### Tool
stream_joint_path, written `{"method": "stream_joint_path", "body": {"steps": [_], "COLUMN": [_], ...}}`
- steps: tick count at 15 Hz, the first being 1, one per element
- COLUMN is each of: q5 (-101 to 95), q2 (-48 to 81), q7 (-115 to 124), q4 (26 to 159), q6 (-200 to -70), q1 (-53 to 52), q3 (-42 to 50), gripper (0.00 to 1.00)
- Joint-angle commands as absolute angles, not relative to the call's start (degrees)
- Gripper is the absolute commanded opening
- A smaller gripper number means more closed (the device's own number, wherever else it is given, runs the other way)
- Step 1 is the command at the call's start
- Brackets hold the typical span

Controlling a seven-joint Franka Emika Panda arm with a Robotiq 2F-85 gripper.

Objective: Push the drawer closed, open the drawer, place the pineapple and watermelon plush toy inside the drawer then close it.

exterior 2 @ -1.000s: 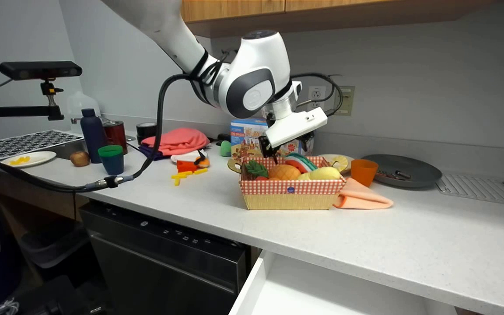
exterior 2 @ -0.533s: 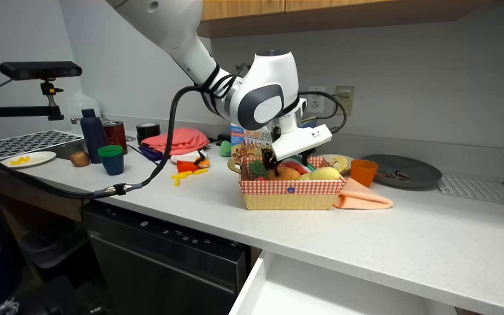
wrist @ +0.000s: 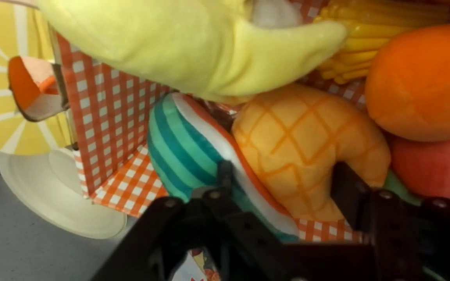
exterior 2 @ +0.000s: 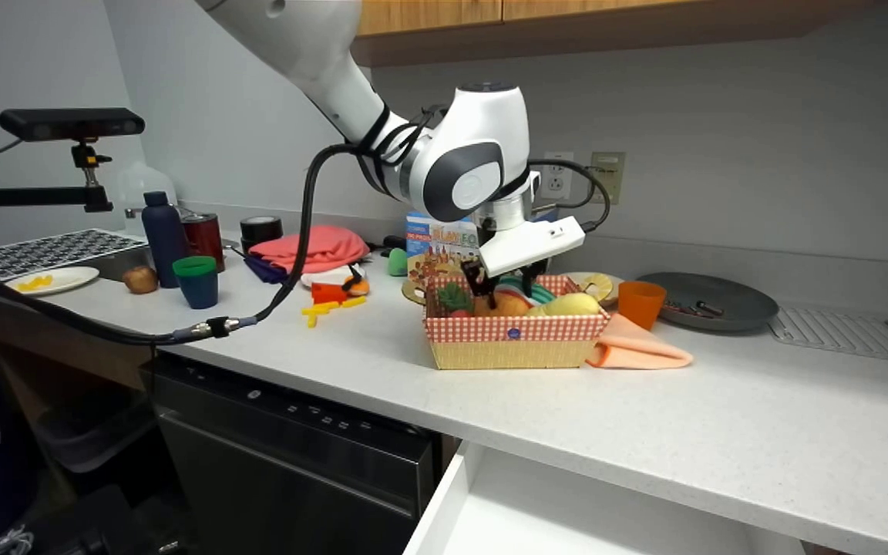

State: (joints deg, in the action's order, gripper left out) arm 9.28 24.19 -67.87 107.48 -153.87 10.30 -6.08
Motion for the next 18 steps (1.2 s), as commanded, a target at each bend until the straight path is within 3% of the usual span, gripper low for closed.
{"method": "stream_joint_path", "body": {"steps": [1,6,18], "q5": [10.2,10.7,10.7], "q2": [25.6,25.6,17.0], "q7": [-70.4,-70.4,-68.9], "q4": [105.3,105.6,112.5], "q6": [-152.1,-152.6,-158.1], "q1": [12.6,13.5,14.1], "q3": [-8.2,-8.5,-7.6], "gripper": [0.36,0.01,0.01]}}
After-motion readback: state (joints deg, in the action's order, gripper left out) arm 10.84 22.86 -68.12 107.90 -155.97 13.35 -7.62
